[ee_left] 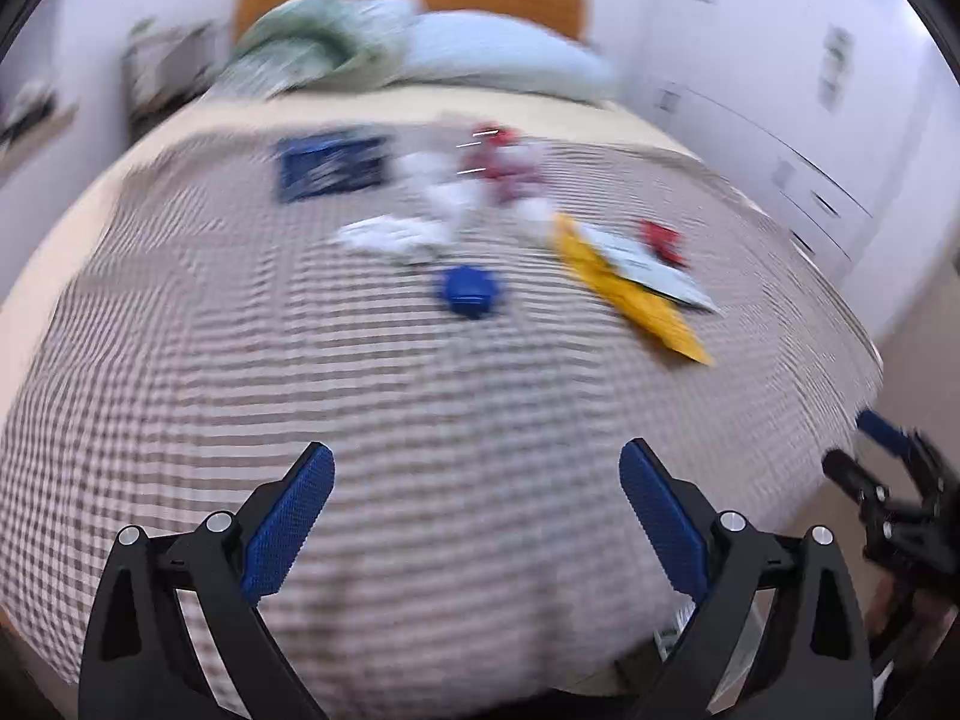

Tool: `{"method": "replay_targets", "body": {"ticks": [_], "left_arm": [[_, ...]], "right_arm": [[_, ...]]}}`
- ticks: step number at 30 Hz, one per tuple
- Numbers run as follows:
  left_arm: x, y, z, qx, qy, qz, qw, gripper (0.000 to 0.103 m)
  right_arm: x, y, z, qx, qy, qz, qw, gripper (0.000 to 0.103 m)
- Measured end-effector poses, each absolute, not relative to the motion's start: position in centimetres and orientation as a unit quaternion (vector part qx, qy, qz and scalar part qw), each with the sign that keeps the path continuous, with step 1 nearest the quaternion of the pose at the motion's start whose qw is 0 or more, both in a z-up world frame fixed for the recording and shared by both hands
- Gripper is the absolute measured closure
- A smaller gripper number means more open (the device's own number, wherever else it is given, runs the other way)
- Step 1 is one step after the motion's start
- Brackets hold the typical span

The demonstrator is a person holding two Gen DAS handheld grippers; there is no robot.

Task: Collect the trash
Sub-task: 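Grasp the blue cap with the left gripper while the right gripper grasps the white tissue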

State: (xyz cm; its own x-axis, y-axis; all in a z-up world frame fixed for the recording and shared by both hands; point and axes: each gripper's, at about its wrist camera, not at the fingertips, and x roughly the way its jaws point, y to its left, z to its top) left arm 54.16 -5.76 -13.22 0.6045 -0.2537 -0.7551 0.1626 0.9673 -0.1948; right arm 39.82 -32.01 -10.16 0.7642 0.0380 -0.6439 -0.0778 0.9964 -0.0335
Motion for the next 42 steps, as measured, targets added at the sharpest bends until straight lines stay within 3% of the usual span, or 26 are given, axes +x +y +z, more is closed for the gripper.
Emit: {"method": "replay_targets", "body": {"ticks": [7, 14, 15, 16, 24, 29, 35, 38, 40, 41, 42], "left_arm": [[62.0, -6.0, -16.0, -0.031, 0.414, -0.167, 0.894, 0.015], [70.7, -12.0, -21.1, -0.021, 0.482, -0.120, 0.868, 0.024], [70.6, -12.3, -21.2, -0.013, 0.466, -0.104, 0.879, 0.028], [70.2, -12.2, -21.0, -0.004, 0.458, -0.090, 0.884, 0.052], [66.2, 0.9, -16.0, -0.225, 0.399, -0.050, 0.887, 0.051], [66.5, 5.4, -15.8, -0.221, 0.383, -0.048, 0.896, 0.051], [67.0, 10.9, -16.6, -0.275, 0.371, -0.012, 0.887, 0.051], [67.7, 12.3, -17.8, -0.281, 0.388, 0.006, 0.878, 0.051], [67.2, 13.3, -17.7, -0.283, 0.384, 0.009, 0.879, 0.051], [67.2, 13.5, -17.6, -0.287, 0.380, 0.005, 0.879, 0.051], [67.1, 13.7, -17.5, -0.292, 0.378, 0.001, 0.879, 0.051]], "right_arm": [[44.4, -28.3, -11.2, 0.007, 0.346, 0.060, 0.936, 0.022], [46.4, -28.4, -10.5, 0.002, 0.340, 0.047, 0.939, 0.022], [46.6, -28.7, -10.4, 0.004, 0.342, 0.046, 0.939, 0.022], [46.7, -28.8, -10.2, 0.003, 0.341, 0.044, 0.939, 0.022], [49.7, -27.2, -10.9, 0.003, 0.347, 0.066, 0.936, 0.022], [55.2, -21.4, -11.6, -0.008, 0.375, 0.115, 0.920, 0.022], [62.6, -11.4, -13.4, -0.141, 0.385, 0.147, 0.900, 0.022], [65.8, -8.7, -15.3, -0.174, 0.406, 0.142, 0.886, 0.047], [67.4, -8.4, -16.5, -0.167, 0.426, 0.136, 0.879, 0.071], [67.9, -8.7, -16.8, -0.157, 0.433, 0.131, 0.878, 0.088], [68.2, -9.2, -16.7, -0.137, 0.438, 0.120, 0.881, 0.094]]}}
